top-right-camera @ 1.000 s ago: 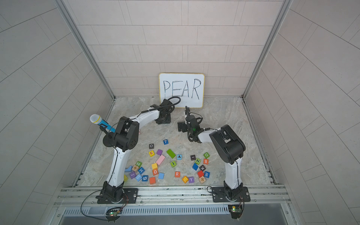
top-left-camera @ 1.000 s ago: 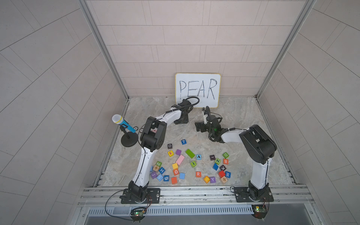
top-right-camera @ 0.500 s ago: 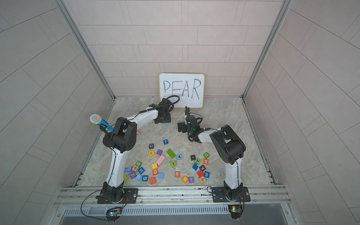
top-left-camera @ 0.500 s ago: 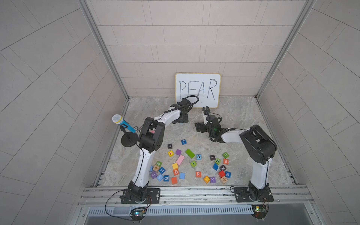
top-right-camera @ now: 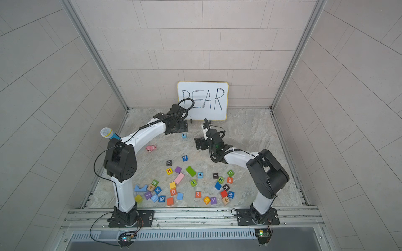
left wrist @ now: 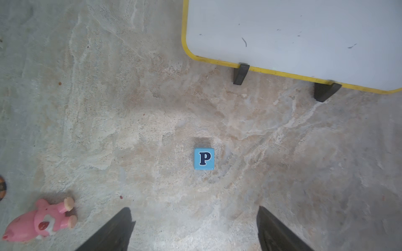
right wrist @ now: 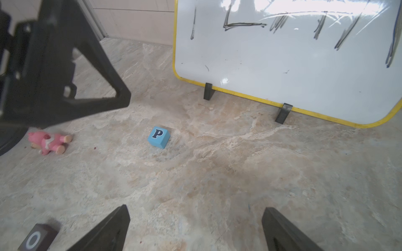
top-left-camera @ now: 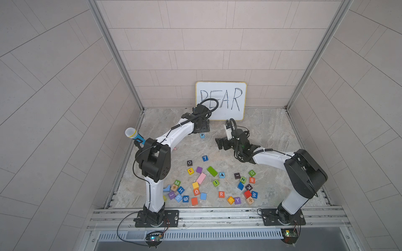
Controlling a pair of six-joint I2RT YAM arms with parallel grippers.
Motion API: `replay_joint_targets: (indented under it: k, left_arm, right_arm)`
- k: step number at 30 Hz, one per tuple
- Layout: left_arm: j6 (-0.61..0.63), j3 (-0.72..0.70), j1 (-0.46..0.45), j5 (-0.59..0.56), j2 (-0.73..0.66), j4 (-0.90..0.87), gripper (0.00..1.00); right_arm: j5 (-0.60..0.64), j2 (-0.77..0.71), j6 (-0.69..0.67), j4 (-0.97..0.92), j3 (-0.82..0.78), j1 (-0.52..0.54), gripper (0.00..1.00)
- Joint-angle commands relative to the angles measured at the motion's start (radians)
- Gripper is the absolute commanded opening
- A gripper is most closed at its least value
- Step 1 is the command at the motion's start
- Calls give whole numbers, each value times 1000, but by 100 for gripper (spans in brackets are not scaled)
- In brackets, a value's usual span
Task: Spell the uppercase word “pear” with letter blocks
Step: Place the letter block at the center of the board, then adjust the letter block at the center of the board.
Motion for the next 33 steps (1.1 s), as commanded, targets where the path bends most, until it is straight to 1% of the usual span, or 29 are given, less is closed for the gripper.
replay_joint_targets:
  k: [1, 3, 5, 6, 10, 14, 17, 22, 25, 33]
  left_arm:
    - [-8, -50, 8, 25, -83, -73, 94]
    - [-7, -88, 18, 10, -133, -107, 95]
    - [-7, -133, 39, -12, -190, -145, 99]
    - [-5, -158, 54, -14, -219, -150, 100]
    - [-24, -285, 146, 31, -341, -116, 100]
    - [-31, -369, 246, 75, -420, -86, 100]
    - [-29, -387, 306, 83, -442, -104, 100]
    - [-16, -391, 368, 93, -442, -136, 100]
    - [-12, -392, 384, 118, -436, -141, 100]
    - [-16, -427, 394, 147, -430, -114, 100]
  right_arm:
    - [16, -75, -60, -104, -33, 64, 100]
    - [20, -108, -77, -135, -51, 113, 100]
    - [26, -132, -85, -158, -66, 174, 100]
    - [28, -139, -85, -163, -71, 200, 100]
    - [54, -124, -88, -168, -49, 338, 100]
    - [93, -53, -137, -192, 34, 469, 100]
    - [94, 21, -171, -202, 107, 546, 100]
    - [63, 177, -257, -228, 248, 654, 100]
    - [76, 237, -287, -256, 294, 681, 100]
    - [64, 305, -310, -263, 311, 683, 100]
